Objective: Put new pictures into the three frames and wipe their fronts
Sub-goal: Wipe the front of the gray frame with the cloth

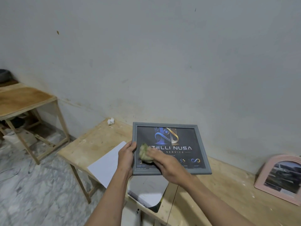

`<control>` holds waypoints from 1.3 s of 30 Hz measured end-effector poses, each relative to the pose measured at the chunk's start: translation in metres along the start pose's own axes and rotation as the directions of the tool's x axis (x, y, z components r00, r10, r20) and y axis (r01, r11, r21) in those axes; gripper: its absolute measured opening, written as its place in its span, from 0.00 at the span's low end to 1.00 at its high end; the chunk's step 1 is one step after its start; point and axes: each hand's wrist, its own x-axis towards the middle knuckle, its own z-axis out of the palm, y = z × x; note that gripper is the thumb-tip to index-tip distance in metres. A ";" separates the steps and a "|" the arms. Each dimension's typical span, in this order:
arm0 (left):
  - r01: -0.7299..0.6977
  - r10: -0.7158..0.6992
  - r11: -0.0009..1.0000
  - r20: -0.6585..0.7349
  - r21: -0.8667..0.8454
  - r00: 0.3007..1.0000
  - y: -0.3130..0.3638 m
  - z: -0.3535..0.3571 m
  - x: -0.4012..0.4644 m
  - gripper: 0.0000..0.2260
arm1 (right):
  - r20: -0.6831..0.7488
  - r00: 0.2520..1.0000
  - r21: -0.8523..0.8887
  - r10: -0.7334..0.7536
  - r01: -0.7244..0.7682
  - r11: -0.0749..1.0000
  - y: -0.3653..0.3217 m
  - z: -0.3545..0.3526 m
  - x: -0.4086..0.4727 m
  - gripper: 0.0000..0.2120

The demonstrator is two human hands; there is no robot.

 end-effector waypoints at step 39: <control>-0.029 0.029 0.999 0.035 -0.017 0.999 0.017 -0.015 0.013 0.08 | -0.345 0.938 -0.130 -0.020 -0.026 0.991 -0.003 -0.108 0.031 0.17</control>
